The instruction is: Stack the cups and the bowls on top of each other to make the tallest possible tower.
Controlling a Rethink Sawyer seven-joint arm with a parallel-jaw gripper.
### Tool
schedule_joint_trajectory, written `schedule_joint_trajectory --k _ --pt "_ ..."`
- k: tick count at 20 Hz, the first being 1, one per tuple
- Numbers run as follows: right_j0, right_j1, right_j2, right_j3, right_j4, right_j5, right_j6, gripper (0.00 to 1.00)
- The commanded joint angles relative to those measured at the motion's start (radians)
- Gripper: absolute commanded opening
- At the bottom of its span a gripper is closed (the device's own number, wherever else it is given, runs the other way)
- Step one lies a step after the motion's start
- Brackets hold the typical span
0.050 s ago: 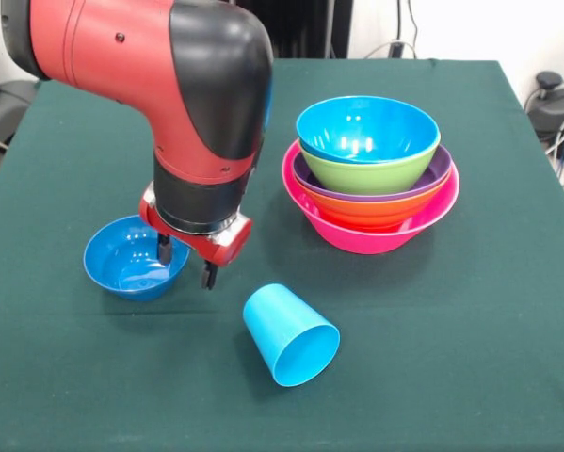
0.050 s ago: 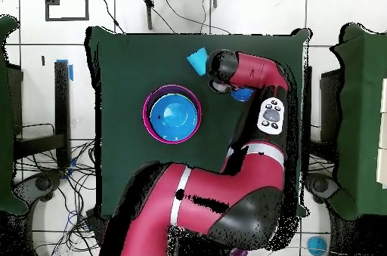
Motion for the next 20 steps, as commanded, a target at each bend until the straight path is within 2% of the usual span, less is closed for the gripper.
schedule_joint_trajectory --k 1,12,13,15,20 --pt "-0.025 0.010 0.130 -0.038 -0.036 0.035 -0.138 1.00" --pt "-0.038 -0.018 0.138 0.039 -0.068 -0.028 -0.173 1.00" --pt "-0.040 -0.023 0.145 0.051 -0.072 -0.049 -0.182 0.00" --pt "-0.044 -0.029 0.154 0.066 -0.072 -0.069 -0.187 0.00" --pt "-0.031 -0.020 0.136 0.056 -0.077 -0.039 -0.150 0.00"
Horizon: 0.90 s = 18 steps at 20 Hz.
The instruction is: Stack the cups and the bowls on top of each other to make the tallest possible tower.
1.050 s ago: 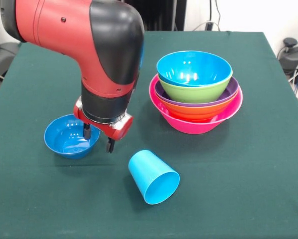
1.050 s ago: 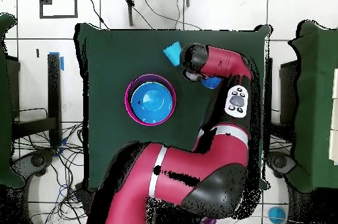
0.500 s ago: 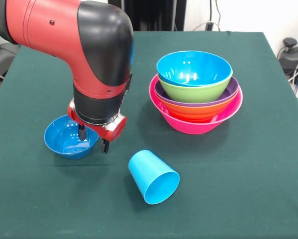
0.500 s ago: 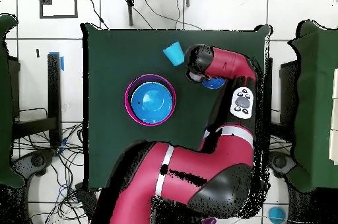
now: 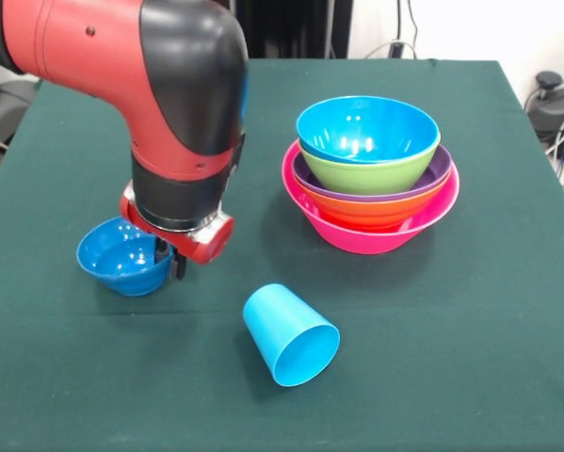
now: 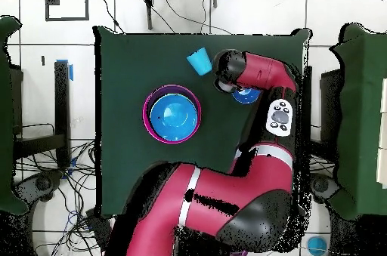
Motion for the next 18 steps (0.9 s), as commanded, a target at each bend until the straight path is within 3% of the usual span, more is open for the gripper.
schedule_joint_trajectory --k 1,8,15,18 --pt "-0.006 -0.004 0.125 0.056 -0.066 -0.040 -0.146 0.00" --pt "-0.010 0.005 0.127 0.016 -0.066 -0.005 -0.145 0.00" --pt "0.028 -0.123 0.106 0.047 -0.046 0.177 -0.168 0.00" --pt "0.044 -0.203 0.111 0.141 -0.041 0.174 -0.176 0.00"
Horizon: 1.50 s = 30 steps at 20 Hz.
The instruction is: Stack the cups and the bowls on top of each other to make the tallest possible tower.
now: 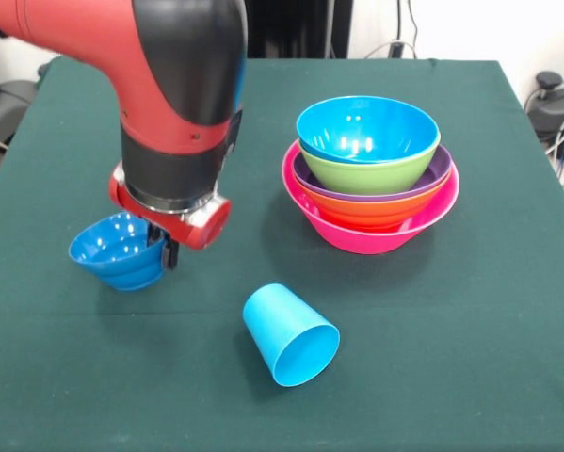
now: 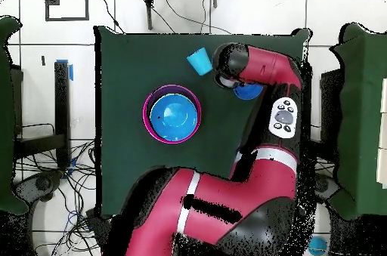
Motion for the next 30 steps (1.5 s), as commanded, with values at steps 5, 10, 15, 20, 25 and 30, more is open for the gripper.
schedule_joint_trajectory --k 5,10,15,20,25,30 --pt "0.077 -0.256 0.088 0.207 -0.042 0.182 -0.166 0.00" --pt "0.101 -0.313 0.085 0.249 -0.049 0.185 -0.143 0.00" --pt "0.110 -0.322 0.089 0.245 -0.050 0.223 -0.129 0.00" --pt "0.128 -0.323 0.081 0.235 -0.053 0.250 -0.098 0.00" --pt "0.151 -0.351 0.073 0.258 -0.047 0.282 -0.064 0.00" --pt "0.176 -0.367 0.062 0.266 -0.040 0.317 -0.024 0.00"
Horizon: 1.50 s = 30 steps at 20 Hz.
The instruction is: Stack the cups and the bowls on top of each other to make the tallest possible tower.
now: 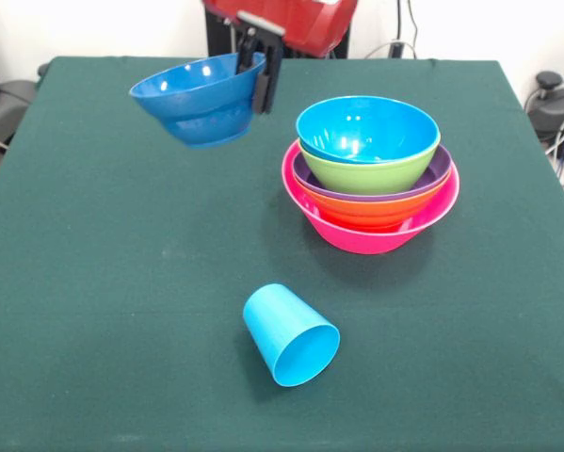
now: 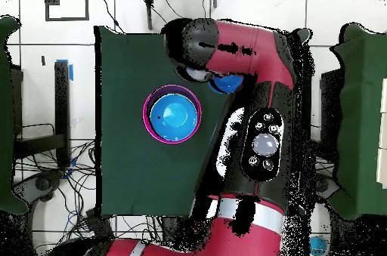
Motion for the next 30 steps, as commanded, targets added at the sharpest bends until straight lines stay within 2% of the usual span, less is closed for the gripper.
schedule_joint_trajectory --k 1,3,13,30 --pt "0.049 -0.016 0.062 0.113 -0.035 0.141 -0.015 0.00" --pt "0.055 -0.007 0.060 0.084 -0.032 0.161 -0.002 0.00" --pt "0.077 -0.014 0.050 0.098 -0.025 0.162 0.035 0.00" --pt "0.128 -0.017 0.028 0.177 -0.013 0.077 0.114 0.00"
